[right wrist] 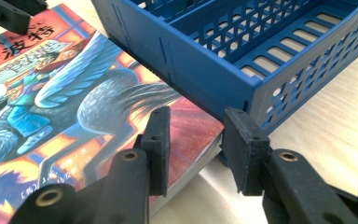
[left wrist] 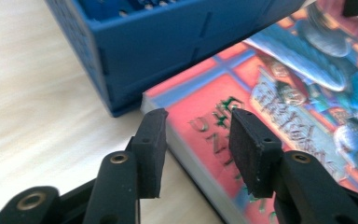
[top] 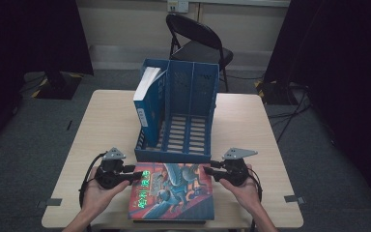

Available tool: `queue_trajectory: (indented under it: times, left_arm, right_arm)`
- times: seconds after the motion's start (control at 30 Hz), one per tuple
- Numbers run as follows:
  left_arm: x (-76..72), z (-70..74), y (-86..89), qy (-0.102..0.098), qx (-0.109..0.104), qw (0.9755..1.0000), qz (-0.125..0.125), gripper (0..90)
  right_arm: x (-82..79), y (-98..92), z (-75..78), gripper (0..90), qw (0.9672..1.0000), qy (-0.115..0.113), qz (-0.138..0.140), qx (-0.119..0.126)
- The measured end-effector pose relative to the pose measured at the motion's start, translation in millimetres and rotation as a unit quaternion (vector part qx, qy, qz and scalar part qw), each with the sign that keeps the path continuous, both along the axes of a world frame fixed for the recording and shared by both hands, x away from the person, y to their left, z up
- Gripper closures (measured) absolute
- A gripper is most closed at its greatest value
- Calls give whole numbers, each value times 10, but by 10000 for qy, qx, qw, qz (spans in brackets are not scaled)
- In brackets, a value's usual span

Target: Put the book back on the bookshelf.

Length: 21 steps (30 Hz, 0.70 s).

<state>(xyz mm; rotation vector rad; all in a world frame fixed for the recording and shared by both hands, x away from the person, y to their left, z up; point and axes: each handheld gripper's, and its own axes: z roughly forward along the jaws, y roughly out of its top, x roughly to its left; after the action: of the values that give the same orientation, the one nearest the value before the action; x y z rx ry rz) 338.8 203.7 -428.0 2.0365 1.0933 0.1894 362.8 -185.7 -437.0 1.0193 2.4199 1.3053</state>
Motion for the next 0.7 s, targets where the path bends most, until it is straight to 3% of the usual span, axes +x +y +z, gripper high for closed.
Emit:
queue_trajectory:
  times: [0.23, 0.47, 0.53, 0.63, 0.7]
  left_arm:
    - [15, -55, 26, -25, -275, 9996, 23, 583]
    - [-6, -62, -26, -255, -192, 9995, -22, 589]
    - [-26, -76, -21, -374, -193, 9991, -72, 588]
    - [-54, -108, 30, -167, -446, 9989, -54, 555]
    - [-61, -116, 46, -179, -503, 9985, -87, 570]
  right_arm:
    - [-116, -46, 18, 674, 10000, -10, 70, -68]
    - [-326, -93, 37, 670, 9997, 10, 202, -153]
    - [-320, -96, 28, 594, 9997, 119, 194, -41]
    - [-261, -18, 13, 576, 9998, 100, 160, 22]
    - [-219, 58, 5, 597, 9997, 94, 231, 36]
